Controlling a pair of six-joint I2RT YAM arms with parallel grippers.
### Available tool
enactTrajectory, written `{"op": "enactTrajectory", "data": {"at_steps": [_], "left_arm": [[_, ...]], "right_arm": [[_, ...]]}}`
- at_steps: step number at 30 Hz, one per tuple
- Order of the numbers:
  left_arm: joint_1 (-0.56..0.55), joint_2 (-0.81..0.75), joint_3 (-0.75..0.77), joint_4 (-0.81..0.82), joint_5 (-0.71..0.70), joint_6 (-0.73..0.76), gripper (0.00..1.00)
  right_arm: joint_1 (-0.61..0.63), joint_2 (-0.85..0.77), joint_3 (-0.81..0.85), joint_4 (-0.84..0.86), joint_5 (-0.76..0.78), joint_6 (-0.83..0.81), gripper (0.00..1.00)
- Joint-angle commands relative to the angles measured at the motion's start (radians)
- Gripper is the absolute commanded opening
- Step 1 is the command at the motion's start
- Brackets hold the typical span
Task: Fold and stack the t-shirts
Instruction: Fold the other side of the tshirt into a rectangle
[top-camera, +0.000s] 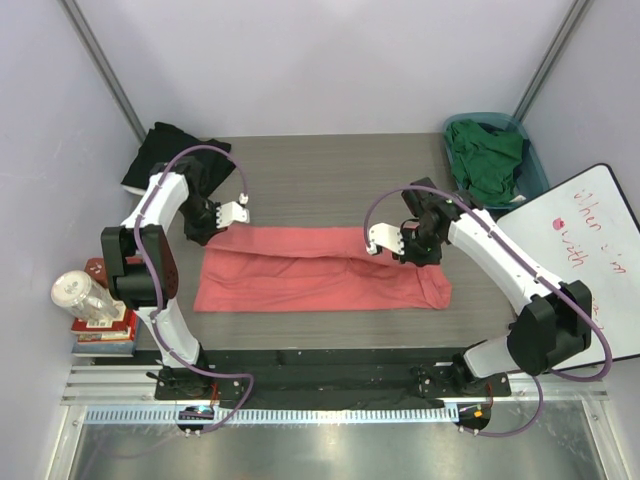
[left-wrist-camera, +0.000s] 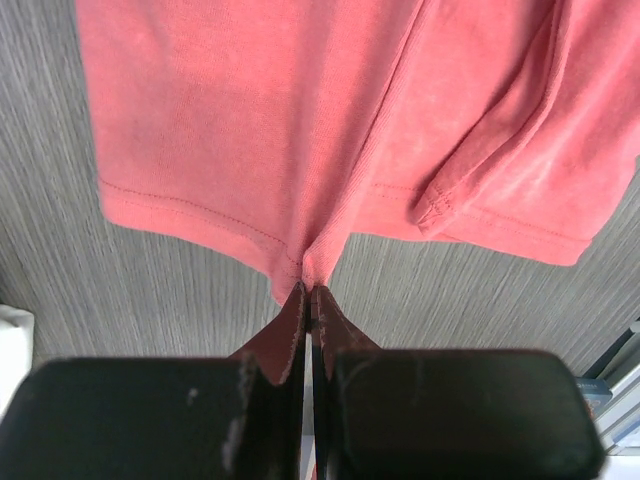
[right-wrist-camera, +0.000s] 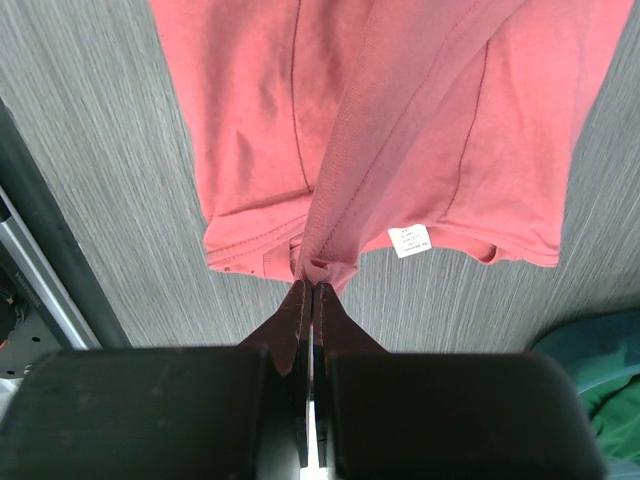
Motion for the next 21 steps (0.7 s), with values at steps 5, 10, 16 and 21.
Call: {"op": "enactTrajectory", "data": {"at_steps": [5,10,16,21], "left_arm": [[0.010,-0.037,0.002,-0.030,-0.029,0.032,0.00],[0.011,-0.031,-0.011,-0.006,-0.078,0.032,0.18],[0.014,-0.022,-0.005,0.011,-0.111,0.030,0.56],[0.016,0.000,0.037,0.066,-0.077,-0.039,0.58]], "right_arm": [[0.044,-0.018,0.001,-0.033,-0.001,-0.023,0.01],[0.098,-0.004,-0.015,-0.048,0.008,-0.060,0.22],[0.107,-0.025,-0.056,-0.053,0.042,-0.106,0.48],[0.098,-0.001,-0.075,0.107,0.062,0.025,0.48]]}}
